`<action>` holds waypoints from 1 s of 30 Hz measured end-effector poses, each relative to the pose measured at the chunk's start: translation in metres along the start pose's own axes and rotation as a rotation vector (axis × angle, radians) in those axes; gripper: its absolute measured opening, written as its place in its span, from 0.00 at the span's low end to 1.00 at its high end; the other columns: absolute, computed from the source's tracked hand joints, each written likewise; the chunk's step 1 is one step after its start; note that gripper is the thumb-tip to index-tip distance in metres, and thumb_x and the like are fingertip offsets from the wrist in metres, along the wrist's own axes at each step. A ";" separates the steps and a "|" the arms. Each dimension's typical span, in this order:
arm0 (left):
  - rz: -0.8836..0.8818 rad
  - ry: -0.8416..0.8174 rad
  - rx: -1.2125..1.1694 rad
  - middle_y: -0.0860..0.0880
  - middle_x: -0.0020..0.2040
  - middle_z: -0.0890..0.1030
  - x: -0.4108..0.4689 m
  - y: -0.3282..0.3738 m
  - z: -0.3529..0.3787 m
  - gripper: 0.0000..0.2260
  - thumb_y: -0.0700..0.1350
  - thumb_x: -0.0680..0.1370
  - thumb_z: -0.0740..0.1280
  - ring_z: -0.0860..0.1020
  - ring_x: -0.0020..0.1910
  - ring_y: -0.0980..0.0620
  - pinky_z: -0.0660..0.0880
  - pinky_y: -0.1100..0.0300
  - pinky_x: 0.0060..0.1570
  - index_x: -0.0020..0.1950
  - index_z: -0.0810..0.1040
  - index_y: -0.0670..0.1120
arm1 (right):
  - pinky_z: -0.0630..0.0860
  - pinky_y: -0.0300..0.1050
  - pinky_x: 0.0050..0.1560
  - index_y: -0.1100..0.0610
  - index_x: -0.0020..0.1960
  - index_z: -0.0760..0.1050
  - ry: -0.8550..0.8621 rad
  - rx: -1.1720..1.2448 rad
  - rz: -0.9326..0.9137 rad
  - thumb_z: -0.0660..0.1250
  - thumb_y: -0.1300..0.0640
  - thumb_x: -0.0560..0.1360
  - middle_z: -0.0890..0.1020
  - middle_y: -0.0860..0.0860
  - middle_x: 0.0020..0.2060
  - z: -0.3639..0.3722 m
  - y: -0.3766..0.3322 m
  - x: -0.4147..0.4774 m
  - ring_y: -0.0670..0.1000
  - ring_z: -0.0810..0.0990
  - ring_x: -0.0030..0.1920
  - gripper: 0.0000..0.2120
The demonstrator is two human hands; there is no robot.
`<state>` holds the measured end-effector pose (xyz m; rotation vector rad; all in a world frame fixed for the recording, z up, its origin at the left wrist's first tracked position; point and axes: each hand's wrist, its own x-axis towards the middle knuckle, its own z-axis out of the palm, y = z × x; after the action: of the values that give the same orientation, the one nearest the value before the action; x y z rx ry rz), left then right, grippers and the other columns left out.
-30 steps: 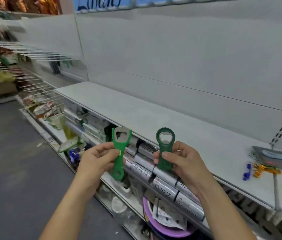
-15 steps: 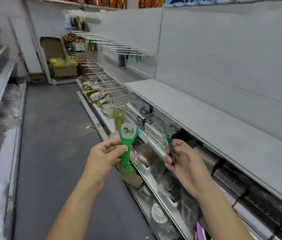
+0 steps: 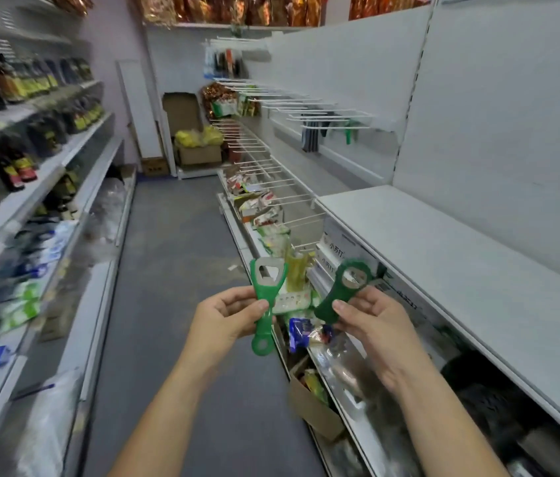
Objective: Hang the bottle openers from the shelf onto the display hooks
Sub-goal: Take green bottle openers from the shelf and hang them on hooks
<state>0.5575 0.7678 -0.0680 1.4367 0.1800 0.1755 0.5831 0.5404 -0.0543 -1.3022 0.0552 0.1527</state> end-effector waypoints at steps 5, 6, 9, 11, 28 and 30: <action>0.026 0.078 0.022 0.42 0.45 0.87 0.079 0.012 -0.008 0.10 0.33 0.75 0.72 0.85 0.46 0.39 0.83 0.54 0.43 0.52 0.83 0.45 | 0.81 0.50 0.52 0.57 0.56 0.81 -0.051 -0.081 -0.053 0.71 0.70 0.73 0.88 0.53 0.47 0.025 -0.024 0.085 0.53 0.87 0.49 0.15; 0.027 0.084 0.028 0.42 0.46 0.87 0.093 0.012 -0.011 0.10 0.33 0.75 0.72 0.85 0.47 0.39 0.83 0.52 0.45 0.52 0.83 0.46 | 0.82 0.50 0.52 0.57 0.56 0.81 -0.058 -0.090 -0.060 0.71 0.70 0.73 0.88 0.53 0.47 0.030 -0.025 0.100 0.54 0.87 0.49 0.15; 0.026 0.085 0.043 0.42 0.47 0.87 0.139 0.009 -0.021 0.10 0.35 0.75 0.72 0.85 0.50 0.38 0.82 0.48 0.51 0.53 0.83 0.46 | 0.82 0.49 0.49 0.58 0.55 0.82 -0.058 -0.132 -0.071 0.72 0.69 0.73 0.88 0.53 0.46 0.045 -0.022 0.146 0.53 0.87 0.48 0.13; 0.036 0.090 0.041 0.42 0.47 0.87 0.173 0.006 -0.028 0.10 0.35 0.75 0.72 0.85 0.50 0.38 0.81 0.46 0.52 0.55 0.83 0.45 | 0.82 0.49 0.48 0.59 0.55 0.82 -0.038 -0.137 -0.072 0.72 0.68 0.73 0.88 0.53 0.46 0.057 -0.018 0.177 0.54 0.87 0.48 0.12; -0.013 -0.214 0.052 0.44 0.45 0.87 0.519 0.008 -0.067 0.10 0.34 0.75 0.73 0.86 0.45 0.46 0.83 0.57 0.42 0.55 0.82 0.44 | 0.83 0.41 0.43 0.57 0.52 0.82 0.375 -0.157 -0.168 0.71 0.70 0.74 0.88 0.52 0.42 0.162 -0.018 0.432 0.50 0.87 0.43 0.12; -0.026 -0.271 0.047 0.46 0.42 0.87 0.551 0.006 -0.055 0.10 0.32 0.75 0.72 0.86 0.40 0.52 0.80 0.64 0.36 0.52 0.82 0.44 | 0.84 0.43 0.45 0.57 0.52 0.83 0.427 -0.167 -0.181 0.71 0.70 0.74 0.88 0.51 0.41 0.161 -0.020 0.457 0.50 0.87 0.43 0.11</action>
<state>1.0815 0.9475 -0.0788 1.4880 -0.0201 -0.0458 1.0307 0.7273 -0.0505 -1.4808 0.2925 -0.2830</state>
